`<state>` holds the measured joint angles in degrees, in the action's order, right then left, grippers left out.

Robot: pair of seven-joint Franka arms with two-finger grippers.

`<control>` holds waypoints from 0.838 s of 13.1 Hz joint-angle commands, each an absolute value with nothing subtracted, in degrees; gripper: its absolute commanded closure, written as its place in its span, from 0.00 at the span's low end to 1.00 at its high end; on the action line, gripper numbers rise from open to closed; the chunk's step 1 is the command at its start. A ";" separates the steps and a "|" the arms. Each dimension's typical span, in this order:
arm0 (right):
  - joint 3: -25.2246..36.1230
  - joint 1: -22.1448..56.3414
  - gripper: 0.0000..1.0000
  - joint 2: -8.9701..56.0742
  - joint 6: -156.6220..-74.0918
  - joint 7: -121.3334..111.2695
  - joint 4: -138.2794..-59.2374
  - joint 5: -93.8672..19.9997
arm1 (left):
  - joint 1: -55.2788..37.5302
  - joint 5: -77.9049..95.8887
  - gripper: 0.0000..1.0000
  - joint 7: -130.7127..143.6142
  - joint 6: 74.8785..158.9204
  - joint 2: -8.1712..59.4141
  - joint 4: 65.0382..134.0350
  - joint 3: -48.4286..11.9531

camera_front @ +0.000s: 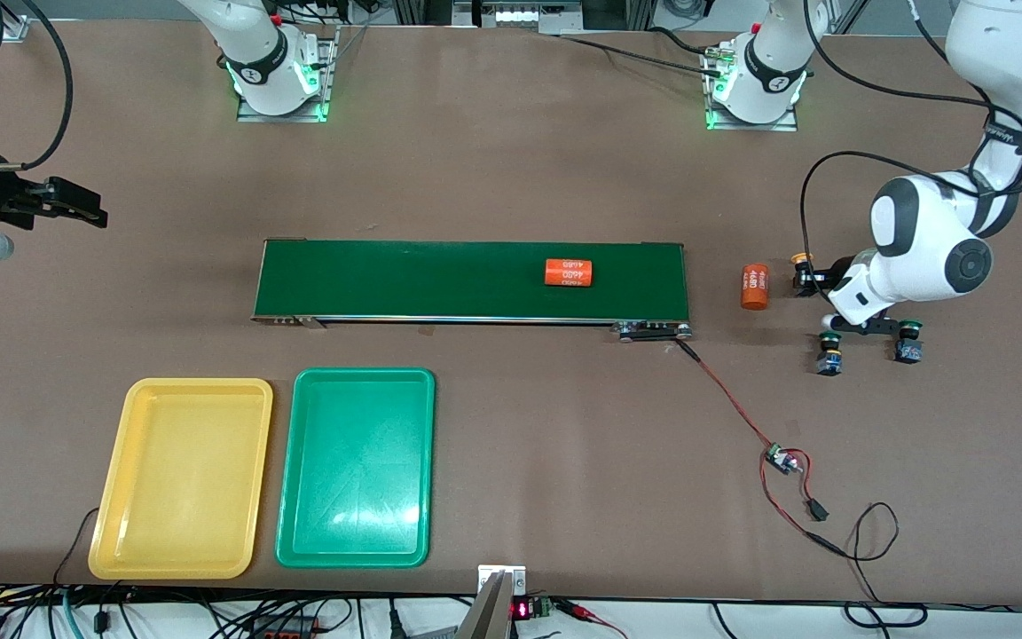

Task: Sort buttons by color to trays
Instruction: 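Place the yellow-capped button on the conveyor belt with the left gripper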

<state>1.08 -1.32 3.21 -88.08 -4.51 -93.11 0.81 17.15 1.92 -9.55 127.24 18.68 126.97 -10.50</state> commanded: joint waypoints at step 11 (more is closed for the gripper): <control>1.05 -1.23 0.00 3.08 -88.42 -3.78 -93.08 0.18 | 10.04 1.14 1.00 17.99 120.50 13.87 119.37 -34.37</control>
<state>1.07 -1.31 3.24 -88.21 -4.49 -93.11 0.78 12.54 1.92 12.56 120.54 11.19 122.54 -34.05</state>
